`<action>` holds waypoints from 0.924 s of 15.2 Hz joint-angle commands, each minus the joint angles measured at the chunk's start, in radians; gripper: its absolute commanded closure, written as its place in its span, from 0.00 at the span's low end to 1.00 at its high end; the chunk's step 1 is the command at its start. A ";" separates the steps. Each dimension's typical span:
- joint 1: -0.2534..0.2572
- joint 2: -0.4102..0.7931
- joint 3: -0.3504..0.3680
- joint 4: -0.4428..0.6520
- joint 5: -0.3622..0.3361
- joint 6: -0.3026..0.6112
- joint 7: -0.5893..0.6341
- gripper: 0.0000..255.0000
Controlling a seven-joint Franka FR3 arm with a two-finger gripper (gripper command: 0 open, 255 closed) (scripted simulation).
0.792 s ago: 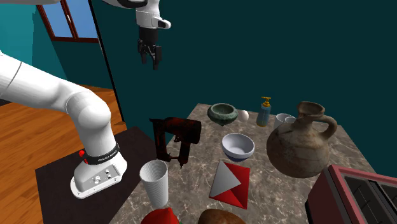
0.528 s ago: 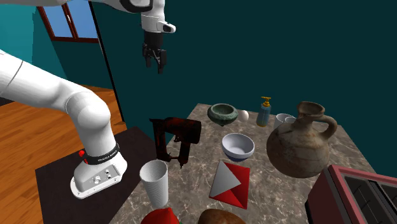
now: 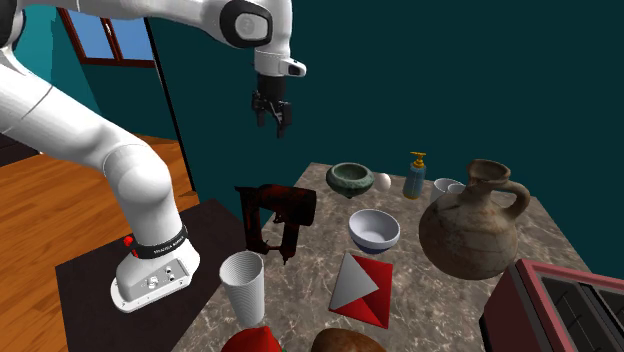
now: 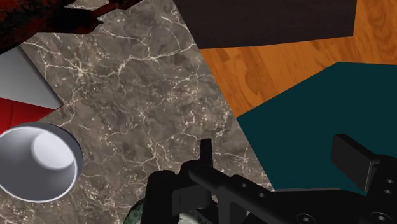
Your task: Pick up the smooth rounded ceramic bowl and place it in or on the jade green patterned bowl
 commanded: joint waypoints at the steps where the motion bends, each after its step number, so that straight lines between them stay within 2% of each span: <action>1: -0.014 0.051 -0.035 -0.002 -0.021 0.054 -0.039 0.00; 8: -0.047 0.249 -0.144 0.042 -0.051 0.209 -0.162 0.00; 14: -0.066 0.450 -0.228 0.127 -0.024 0.323 -0.280 0.00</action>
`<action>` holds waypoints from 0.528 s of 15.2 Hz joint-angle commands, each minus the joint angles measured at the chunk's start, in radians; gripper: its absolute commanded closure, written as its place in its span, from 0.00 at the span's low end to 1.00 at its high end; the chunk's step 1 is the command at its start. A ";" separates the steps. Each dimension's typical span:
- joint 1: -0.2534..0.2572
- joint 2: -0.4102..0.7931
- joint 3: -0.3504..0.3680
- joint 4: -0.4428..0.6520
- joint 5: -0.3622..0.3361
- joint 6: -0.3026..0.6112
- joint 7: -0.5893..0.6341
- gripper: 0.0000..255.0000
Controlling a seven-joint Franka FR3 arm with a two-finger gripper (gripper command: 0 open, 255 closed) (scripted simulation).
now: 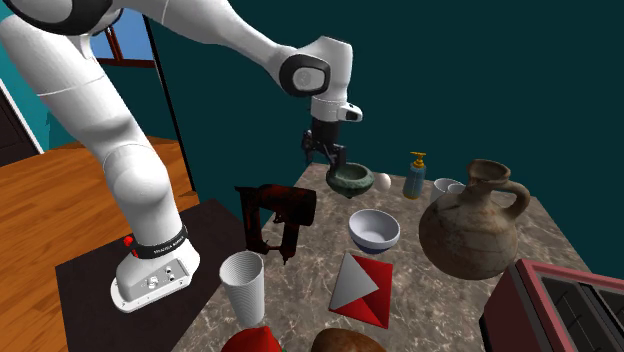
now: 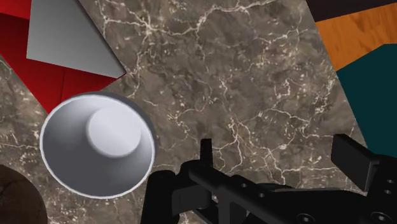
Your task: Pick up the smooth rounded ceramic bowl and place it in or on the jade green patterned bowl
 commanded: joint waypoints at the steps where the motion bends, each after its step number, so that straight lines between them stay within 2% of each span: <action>1: -0.009 0.074 -0.029 0.035 0.017 0.036 -0.048 0.00; 8: -0.057 0.338 -0.085 0.197 0.128 0.118 -0.208 0.00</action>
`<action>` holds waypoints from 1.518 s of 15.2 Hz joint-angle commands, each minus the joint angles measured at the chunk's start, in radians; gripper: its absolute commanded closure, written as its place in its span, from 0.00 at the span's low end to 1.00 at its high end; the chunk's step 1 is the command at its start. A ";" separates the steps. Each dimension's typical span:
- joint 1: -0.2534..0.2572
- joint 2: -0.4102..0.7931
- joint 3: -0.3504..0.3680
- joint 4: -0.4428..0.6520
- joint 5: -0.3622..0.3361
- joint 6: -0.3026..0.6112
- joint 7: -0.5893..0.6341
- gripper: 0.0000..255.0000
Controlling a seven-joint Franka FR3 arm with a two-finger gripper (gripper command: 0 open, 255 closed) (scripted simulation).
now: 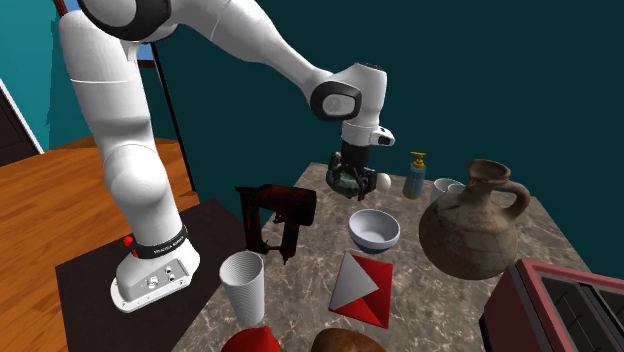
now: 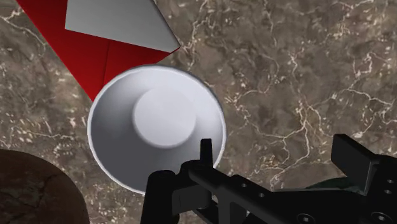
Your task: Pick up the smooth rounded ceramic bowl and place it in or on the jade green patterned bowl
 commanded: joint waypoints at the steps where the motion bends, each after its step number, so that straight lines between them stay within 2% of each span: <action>1: -0.023 0.095 -0.010 0.064 0.046 0.022 -0.056 0.00; 9: -0.037 0.166 0.004 0.033 0.092 0.115 -0.090 0.00; 17: -0.037 0.166 0.004 0.033 0.092 0.115 -0.090 0.00; 18: -0.037 0.166 0.004 0.033 0.092 0.115 -0.090 1.00; 23: -0.037 0.166 0.004 0.033 0.092 0.115 -0.090 1.00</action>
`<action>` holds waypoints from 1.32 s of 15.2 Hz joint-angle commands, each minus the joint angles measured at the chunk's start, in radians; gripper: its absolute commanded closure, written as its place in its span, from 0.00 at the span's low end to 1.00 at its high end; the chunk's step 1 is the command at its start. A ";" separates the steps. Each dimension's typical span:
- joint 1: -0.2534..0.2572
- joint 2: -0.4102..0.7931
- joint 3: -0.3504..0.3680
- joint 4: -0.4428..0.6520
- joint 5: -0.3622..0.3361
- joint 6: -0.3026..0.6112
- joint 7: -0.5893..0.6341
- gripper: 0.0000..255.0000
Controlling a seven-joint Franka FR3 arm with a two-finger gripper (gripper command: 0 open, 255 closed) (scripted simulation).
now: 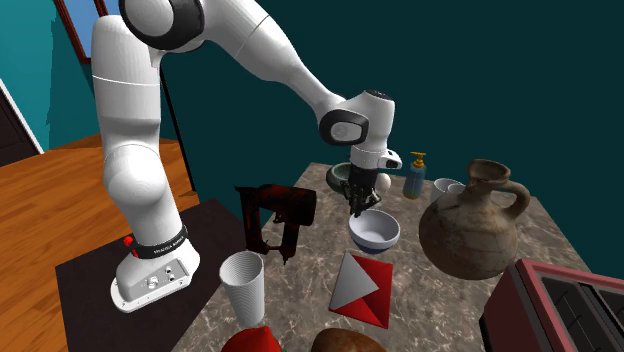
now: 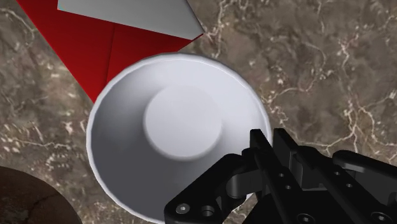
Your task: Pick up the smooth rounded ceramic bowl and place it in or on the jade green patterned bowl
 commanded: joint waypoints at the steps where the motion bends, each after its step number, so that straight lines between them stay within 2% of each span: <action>1: 0.000 0.000 0.000 0.000 0.000 0.000 0.000 1.00; 4: 0.000 0.000 0.000 0.000 0.000 0.000 0.000 1.00; 20: 0.019 -0.131 -0.021 0.077 -0.084 -0.191 0.060 1.00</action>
